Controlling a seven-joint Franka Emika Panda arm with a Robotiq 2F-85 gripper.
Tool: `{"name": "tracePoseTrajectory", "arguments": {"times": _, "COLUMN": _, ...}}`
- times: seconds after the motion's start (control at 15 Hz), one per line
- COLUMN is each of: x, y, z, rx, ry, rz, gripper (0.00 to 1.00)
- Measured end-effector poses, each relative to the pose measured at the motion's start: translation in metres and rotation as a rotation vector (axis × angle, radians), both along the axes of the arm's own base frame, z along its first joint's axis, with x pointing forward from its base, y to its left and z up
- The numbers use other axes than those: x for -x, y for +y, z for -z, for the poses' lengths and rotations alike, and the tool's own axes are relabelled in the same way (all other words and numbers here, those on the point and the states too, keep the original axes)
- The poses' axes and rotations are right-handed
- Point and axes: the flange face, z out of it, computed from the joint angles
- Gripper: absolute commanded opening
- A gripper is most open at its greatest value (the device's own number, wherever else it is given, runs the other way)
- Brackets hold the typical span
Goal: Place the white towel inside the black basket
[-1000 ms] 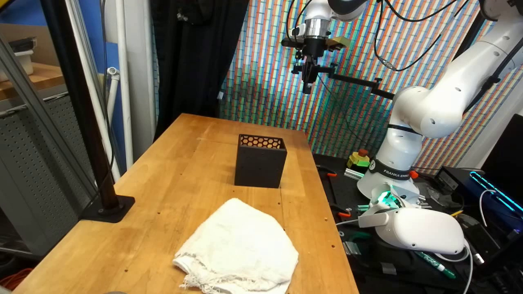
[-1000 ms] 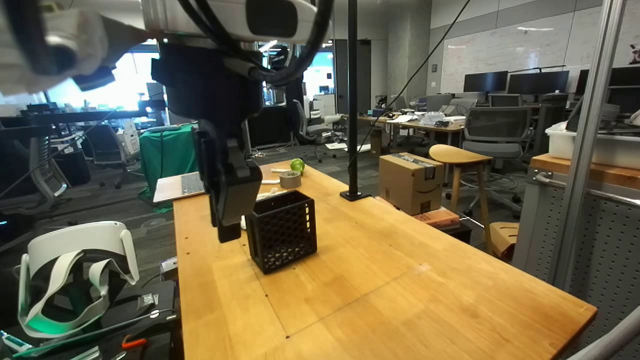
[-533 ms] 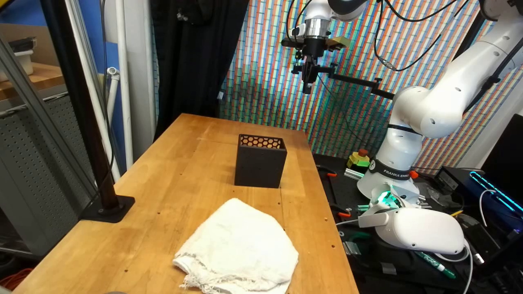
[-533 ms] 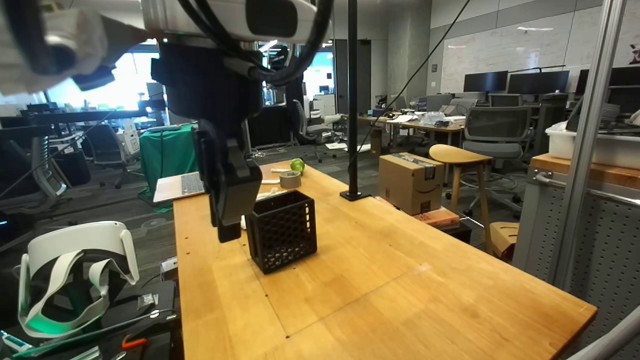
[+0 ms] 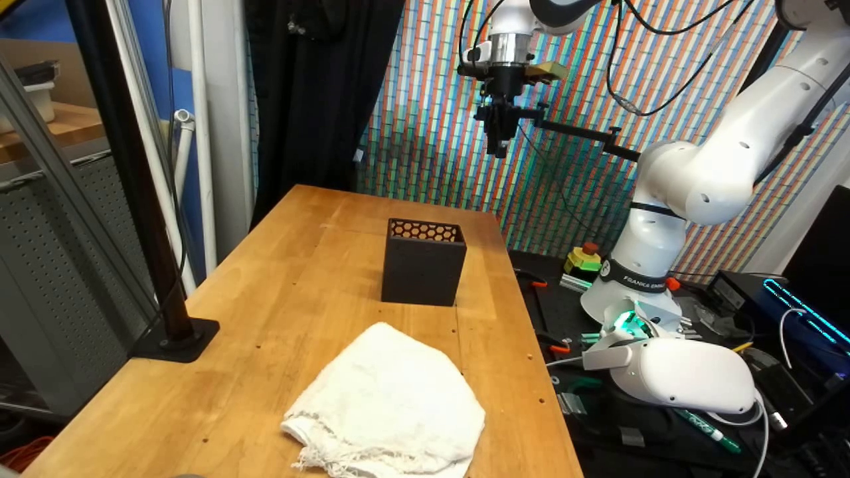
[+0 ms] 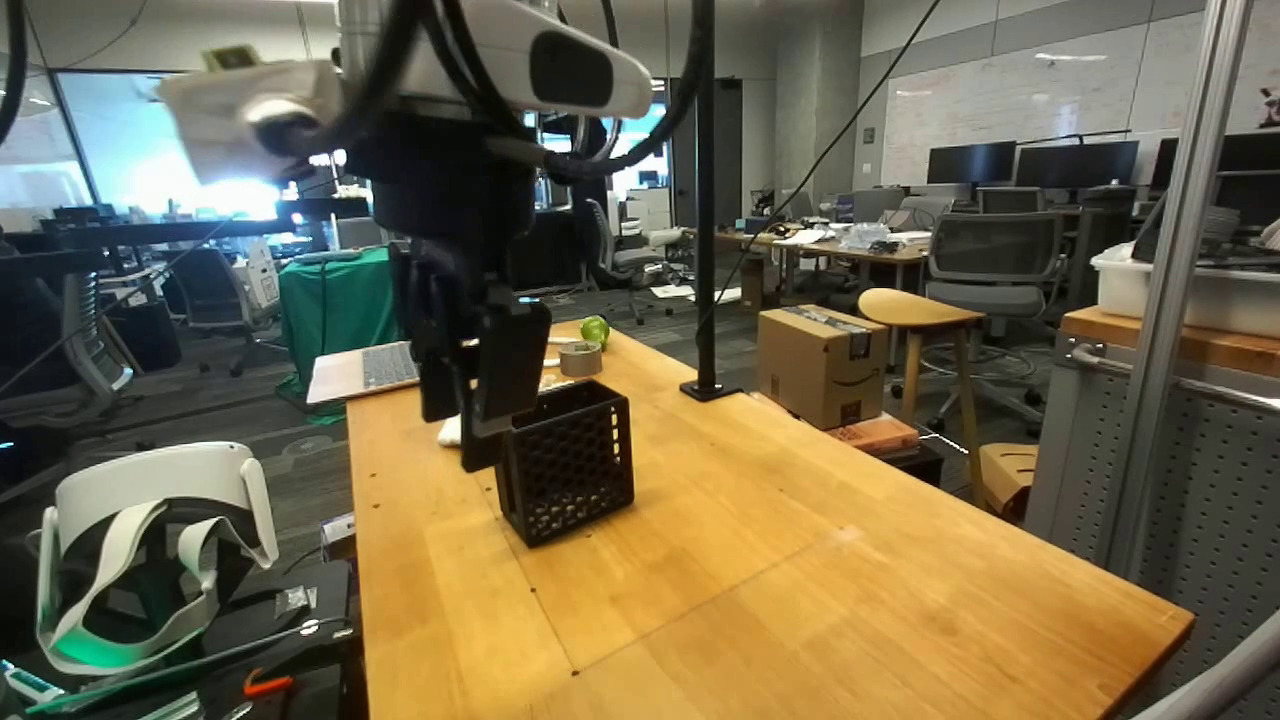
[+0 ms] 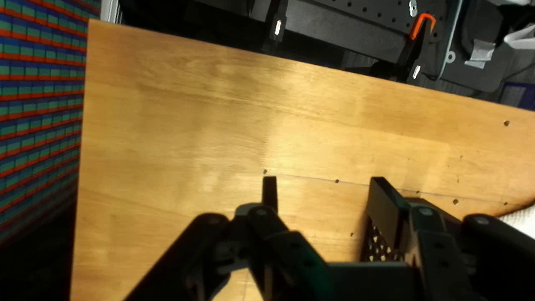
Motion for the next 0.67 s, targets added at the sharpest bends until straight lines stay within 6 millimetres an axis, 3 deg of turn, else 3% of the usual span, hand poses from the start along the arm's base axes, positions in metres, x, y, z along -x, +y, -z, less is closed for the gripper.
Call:
{"name": "tracePoseTrajectory", "arguments": {"times": 0.13, "x": -0.013, "y": 0.043, "z": 0.001, "rx": 0.031, "ry": 0.011, "rz": -0.111, "gripper": 1.00}}
{"name": "tracePoseTrajectory", "arguments": {"times": 0.4, "x": -0.035, "y": 0.150, "z": -0.003, "rx": 0.099, "ry": 0.006, "rz": -0.357, "gripper": 1.00}}
{"name": "tracePoseTrajectory", "arguments": {"times": 0.67, "x": -0.042, "y": 0.256, "z": -0.011, "rx": 0.144, "ry": -0.042, "rz": -0.590, "gripper": 1.00}}
